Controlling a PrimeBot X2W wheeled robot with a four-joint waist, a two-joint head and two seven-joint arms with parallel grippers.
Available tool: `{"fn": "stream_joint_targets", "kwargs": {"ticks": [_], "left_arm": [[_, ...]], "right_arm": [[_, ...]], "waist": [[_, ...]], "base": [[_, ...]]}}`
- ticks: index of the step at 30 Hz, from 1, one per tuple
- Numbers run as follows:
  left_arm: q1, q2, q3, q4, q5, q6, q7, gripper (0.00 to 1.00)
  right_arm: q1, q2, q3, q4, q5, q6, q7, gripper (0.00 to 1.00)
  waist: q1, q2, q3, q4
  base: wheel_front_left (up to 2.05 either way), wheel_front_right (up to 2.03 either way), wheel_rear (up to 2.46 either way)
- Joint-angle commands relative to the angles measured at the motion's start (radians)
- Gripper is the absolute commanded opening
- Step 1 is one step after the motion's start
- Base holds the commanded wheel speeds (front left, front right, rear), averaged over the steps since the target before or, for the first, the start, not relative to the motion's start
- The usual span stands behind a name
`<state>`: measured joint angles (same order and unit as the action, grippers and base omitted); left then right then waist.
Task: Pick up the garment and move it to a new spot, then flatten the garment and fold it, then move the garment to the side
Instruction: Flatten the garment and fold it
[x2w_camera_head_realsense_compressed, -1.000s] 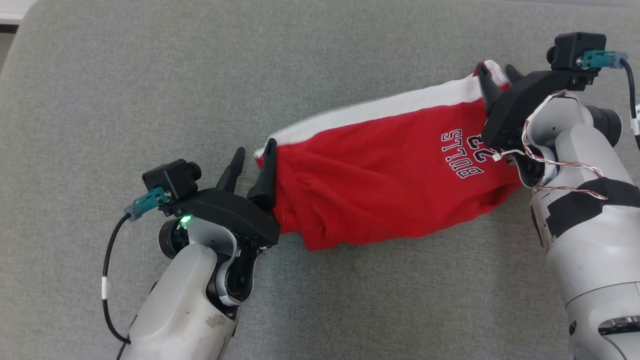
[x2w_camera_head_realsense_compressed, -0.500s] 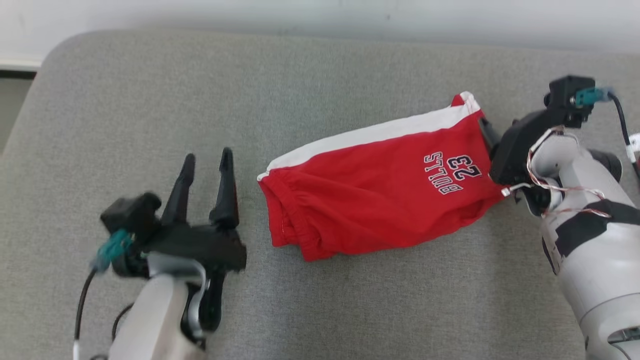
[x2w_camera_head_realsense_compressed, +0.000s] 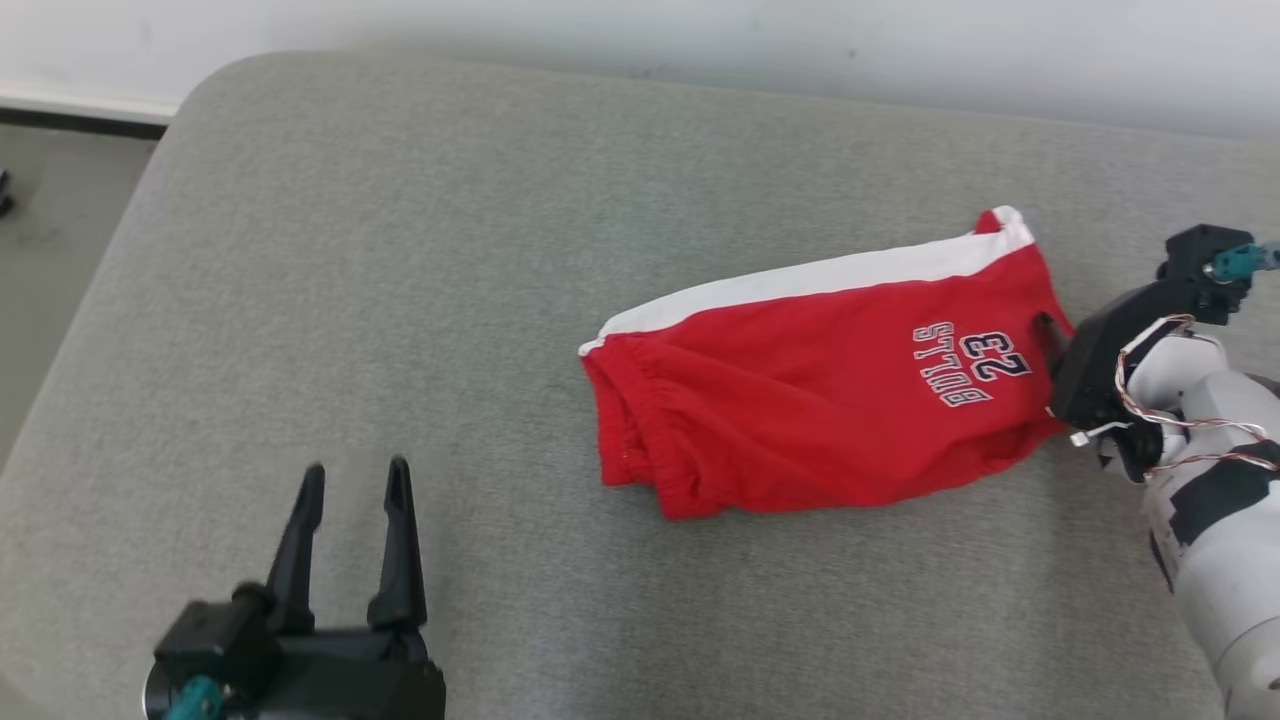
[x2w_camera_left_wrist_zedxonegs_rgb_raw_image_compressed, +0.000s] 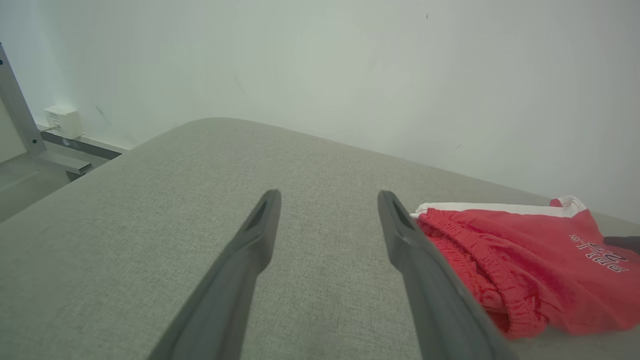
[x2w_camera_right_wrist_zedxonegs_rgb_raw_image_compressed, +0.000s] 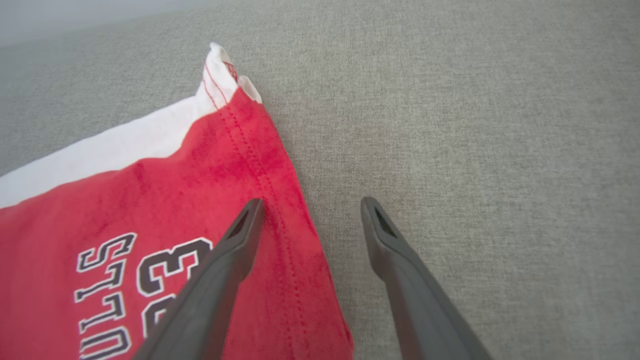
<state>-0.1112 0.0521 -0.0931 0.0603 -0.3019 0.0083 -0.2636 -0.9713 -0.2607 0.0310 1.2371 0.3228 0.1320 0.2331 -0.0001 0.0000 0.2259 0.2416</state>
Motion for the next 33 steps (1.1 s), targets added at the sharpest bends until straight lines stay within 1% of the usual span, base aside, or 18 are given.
{"fn": "stream_joint_targets", "kwargs": {"ticks": [1, 4, 7, 11, 12, 13, 14, 15, 23, 28, 29, 33], "left_arm": [[0.027, -0.002, 0.002, -0.011, 0.013, 0.0, 0.0, 1.0], [0.062, -0.002, 0.0, -0.009, 0.019, 0.0, 0.0, 1.0], [0.082, -0.002, -0.008, -0.007, 0.023, 0.001, 0.0, 1.0], [0.096, -0.002, -0.017, -0.011, 0.021, 0.005, 0.0, 1.0], [0.097, -0.002, -0.019, -0.01, 0.022, 0.006, 0.0, 1.0], [0.097, -0.002, -0.021, -0.01, 0.023, 0.006, 0.0, 1.0], [0.098, -0.002, -0.024, -0.01, 0.023, 0.007, 0.0, 1.0], [0.098, -0.002, -0.025, -0.01, 0.021, 0.006, 0.0, 1.0], [0.093, -0.002, -0.034, -0.005, 0.015, 0.01, 0.0, 1.0], [0.103, -0.002, -0.03, 0.002, 0.022, 0.006, 0.0, 1.0], [0.103, -0.002, -0.03, 0.002, 0.022, 0.006, 0.0, 1.0], [0.118, -0.001, -0.02, 0.005, 0.029, 0.003, 0.0, 1.0]], "right_arm": [[-0.006, -0.014, -0.005, 0.009, -0.014, -0.003, -0.006, 1.0], [-0.004, -0.031, -0.024, 0.026, -0.031, -0.003, -0.012, 1.0], [0.008, -0.04, -0.035, 0.039, -0.06, -0.003, 0.01, 1.0], [0.037, -0.016, -0.033, 0.054, -0.09, -0.002, 0.073, 1.0], [0.045, -0.009, -0.033, 0.057, -0.096, -0.001, 0.087, 0.89], [0.052, -0.002, -0.034, 0.059, -0.099, 0.0, 0.099, 0.47], [0.059, 0.003, -0.03, 0.062, -0.108, 0.0, 0.108, 0.33], [0.065, 0.006, -0.032, 0.063, -0.111, 0.0, 0.113, 0.0], [0.062, -0.022, -0.064, 0.066, -0.143, -0.004, 0.092, 0.0], [0.063, -0.024, -0.096, 0.047, -0.132, -0.004, 0.009, 0.0], [0.063, -0.024, -0.096, 0.047, -0.132, -0.004, 0.009, 0.0], [0.094, -0.024, -0.096, 0.03, -0.129, -0.004, -0.052, 0.0]], "waist": [[0.0001, 0.0, 0.02, 0.032], [0.0001, 0.0, 0.026, 0.058], [0.0001, 0.0, 0.031, 0.077], [0.0001, 0.0, 0.032, 0.085], [0.0001, 0.0, 0.031, 0.087], [0.0001, 0.0, 0.03, 0.087], [0.0001, 0.0, 0.029, 0.088], [0.0001, 0.0, 0.027, 0.088], [0.0001, 0.0, 0.023, 0.08], [0.0001, 0.0, -0.006, 0.056], [0.0001, 0.0, -0.006, 0.056], [0.0001, 0.0, -0.043, 0.02]], "base": [[0.0, 0.0, 0.0], [0.0, 0.0, 0.0], [0.0, 0.0, 0.0], [0.0, 0.0, 0.0], [0.0, 0.0, 0.0], [0.0, 0.0, 0.0], [0.0, 0.0, 0.0], [0.0, 0.0, 0.0], [0.0, 0.0, 0.0], [0.0, 0.0, 0.0], [0.0, 0.0, 0.0], [0.0, 0.0, 0.0]]}}
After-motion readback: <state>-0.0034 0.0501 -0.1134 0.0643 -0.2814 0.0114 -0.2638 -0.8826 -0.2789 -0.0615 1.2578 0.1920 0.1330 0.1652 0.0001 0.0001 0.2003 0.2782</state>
